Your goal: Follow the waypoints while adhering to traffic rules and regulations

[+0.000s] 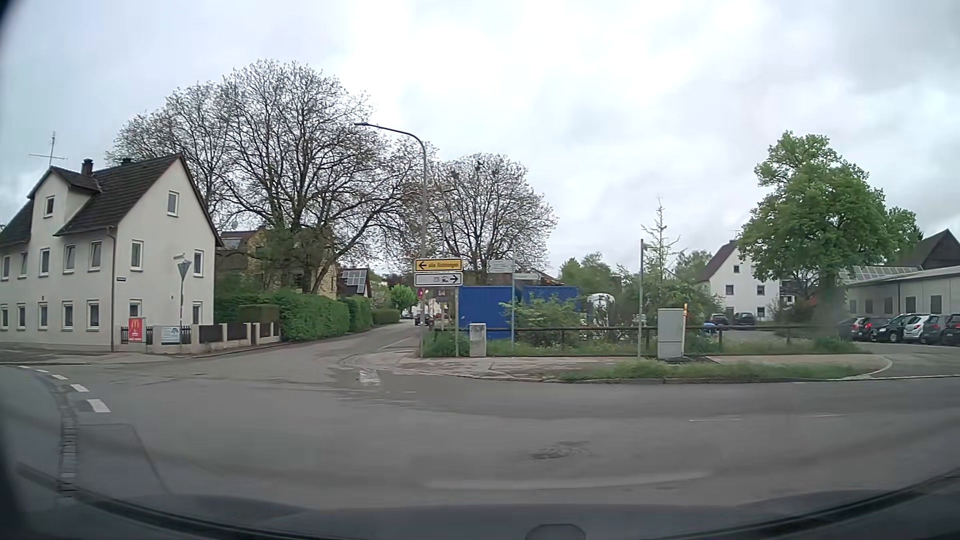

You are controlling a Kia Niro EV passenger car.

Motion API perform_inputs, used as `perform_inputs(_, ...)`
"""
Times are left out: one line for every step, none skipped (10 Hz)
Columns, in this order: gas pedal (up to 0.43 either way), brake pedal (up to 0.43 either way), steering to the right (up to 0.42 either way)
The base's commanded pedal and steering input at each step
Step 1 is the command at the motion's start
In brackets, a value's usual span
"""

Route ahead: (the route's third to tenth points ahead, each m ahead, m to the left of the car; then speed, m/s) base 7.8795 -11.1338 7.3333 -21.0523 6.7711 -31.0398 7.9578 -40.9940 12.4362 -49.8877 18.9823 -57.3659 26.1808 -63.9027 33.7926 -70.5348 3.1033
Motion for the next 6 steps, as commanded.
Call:
perform_inputs(0.0,0.0,0.408)
perform_inputs(0.0,0.0,0.414)
perform_inputs(0.0,0.0,0.422)
perform_inputs(0.0,0.0,0.435)
perform_inputs(0.0,0.0,0.45)
perform_inputs(0.0,0.0,0.466)
